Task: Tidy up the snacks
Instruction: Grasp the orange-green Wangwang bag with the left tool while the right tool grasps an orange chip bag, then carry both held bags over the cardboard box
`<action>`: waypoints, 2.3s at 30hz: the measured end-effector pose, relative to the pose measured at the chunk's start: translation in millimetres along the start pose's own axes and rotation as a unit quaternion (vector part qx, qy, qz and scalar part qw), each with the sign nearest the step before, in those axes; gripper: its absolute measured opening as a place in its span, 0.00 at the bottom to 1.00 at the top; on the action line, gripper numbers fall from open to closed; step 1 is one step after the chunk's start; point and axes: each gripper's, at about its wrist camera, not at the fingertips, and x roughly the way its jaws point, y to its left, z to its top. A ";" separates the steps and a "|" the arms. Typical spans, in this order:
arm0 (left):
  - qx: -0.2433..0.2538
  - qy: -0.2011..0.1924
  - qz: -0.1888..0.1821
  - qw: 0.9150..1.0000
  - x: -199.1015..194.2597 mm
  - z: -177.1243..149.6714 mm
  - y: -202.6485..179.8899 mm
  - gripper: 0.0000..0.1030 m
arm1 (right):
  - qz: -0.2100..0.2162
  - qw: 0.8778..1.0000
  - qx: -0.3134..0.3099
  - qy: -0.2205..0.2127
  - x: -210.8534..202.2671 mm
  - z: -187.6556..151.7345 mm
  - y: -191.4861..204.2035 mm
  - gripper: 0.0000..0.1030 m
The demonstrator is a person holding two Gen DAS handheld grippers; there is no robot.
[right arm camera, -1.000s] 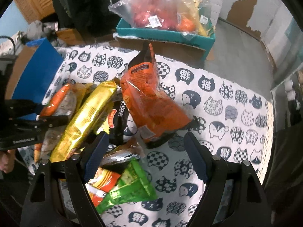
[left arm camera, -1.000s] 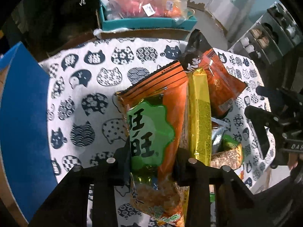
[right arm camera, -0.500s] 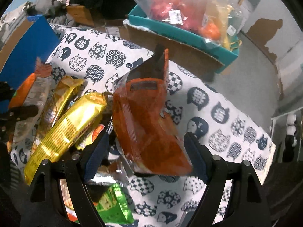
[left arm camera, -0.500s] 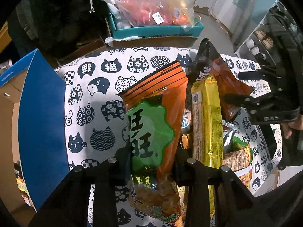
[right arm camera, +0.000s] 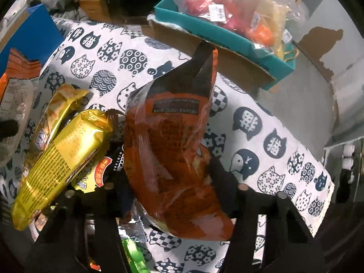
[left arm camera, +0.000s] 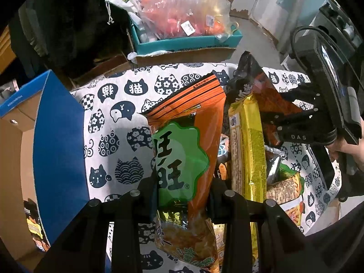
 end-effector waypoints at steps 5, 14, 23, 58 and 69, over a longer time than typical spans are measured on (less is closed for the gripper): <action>0.004 -0.011 0.001 1.000 -12.5 -0.7 -1.1 0.33 | 0.001 1.000 0.023 -0.014 -14.9 -7.0 -5.0 0.47; 0.006 -0.034 0.008 0.999 -40.9 -2.7 -0.7 0.33 | -0.005 0.997 0.070 -0.045 -57.6 -16.5 -16.5 0.47; 0.009 -0.050 0.018 0.999 -65.4 -10.1 2.7 0.33 | 0.013 0.992 0.088 -0.085 -101.5 -19.5 -6.2 0.47; -0.034 -0.135 0.063 0.988 -156.4 -46.4 74.6 0.33 | 0.111 0.980 0.041 -0.158 -182.7 33.0 116.4 0.47; -0.078 -0.136 0.081 0.984 -161.7 -66.6 127.8 0.33 | 0.131 0.980 0.009 -0.150 -177.1 66.3 168.4 0.47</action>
